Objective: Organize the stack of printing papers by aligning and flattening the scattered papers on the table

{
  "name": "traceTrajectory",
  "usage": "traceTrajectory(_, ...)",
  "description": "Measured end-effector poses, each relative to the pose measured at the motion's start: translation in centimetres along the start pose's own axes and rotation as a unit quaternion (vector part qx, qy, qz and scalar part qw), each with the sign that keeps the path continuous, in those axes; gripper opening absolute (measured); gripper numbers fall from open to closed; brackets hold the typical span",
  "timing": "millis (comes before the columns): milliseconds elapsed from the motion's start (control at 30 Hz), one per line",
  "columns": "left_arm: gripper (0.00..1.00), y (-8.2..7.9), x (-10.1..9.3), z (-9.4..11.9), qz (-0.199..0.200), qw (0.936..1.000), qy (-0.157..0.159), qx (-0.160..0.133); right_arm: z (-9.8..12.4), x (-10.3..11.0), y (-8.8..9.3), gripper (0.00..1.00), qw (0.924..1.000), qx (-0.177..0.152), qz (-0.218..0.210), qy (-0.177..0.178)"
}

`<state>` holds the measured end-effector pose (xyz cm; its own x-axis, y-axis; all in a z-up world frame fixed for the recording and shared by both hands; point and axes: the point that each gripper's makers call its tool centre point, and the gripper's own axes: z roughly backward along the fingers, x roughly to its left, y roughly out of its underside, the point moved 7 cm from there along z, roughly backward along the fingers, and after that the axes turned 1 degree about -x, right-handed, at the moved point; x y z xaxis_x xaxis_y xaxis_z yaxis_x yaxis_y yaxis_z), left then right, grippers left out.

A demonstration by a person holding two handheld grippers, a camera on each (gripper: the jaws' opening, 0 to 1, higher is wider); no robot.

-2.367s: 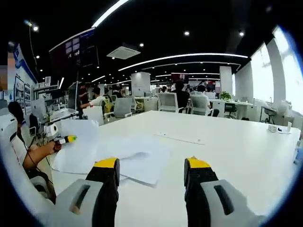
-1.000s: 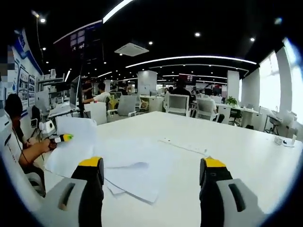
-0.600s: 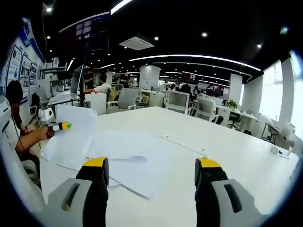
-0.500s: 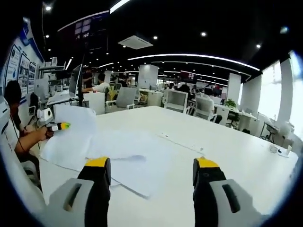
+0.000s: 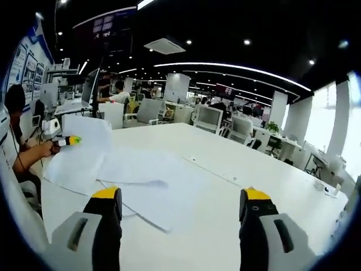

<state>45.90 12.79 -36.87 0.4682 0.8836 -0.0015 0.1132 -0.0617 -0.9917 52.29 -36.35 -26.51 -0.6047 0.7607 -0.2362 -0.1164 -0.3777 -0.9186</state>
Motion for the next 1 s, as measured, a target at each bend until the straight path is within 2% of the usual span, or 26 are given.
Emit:
traceTrajectory(333, 0.08, 0.0, 0.2, 0.0, 0.006, 1.0, -0.001, -0.001, -1.3, -0.3, 0.4, 0.77, 0.9987, 0.006, -0.048, -0.012)
traceTrajectory(533, 0.08, 0.0, 0.3, 0.0, 0.013, 0.9999, -0.003, -0.002, -2.0, -0.5, 0.5, 0.81, 0.9984, 0.008, -0.053, -0.015)
traceTrajectory(633, 0.08, 0.0, 0.3, 0.0, 0.013, 0.9999, -0.003, -0.003, -2.4, -0.4, 0.6, 0.86, 0.9984, 0.014, -0.052, -0.018)
traceTrajectory(1000, 0.08, 0.0, 0.3, 0.1, 0.011, 0.9999, -0.003, -0.003, -3.1, -0.2, 0.8, 0.9, 0.997, 0.021, -0.07, -0.026)
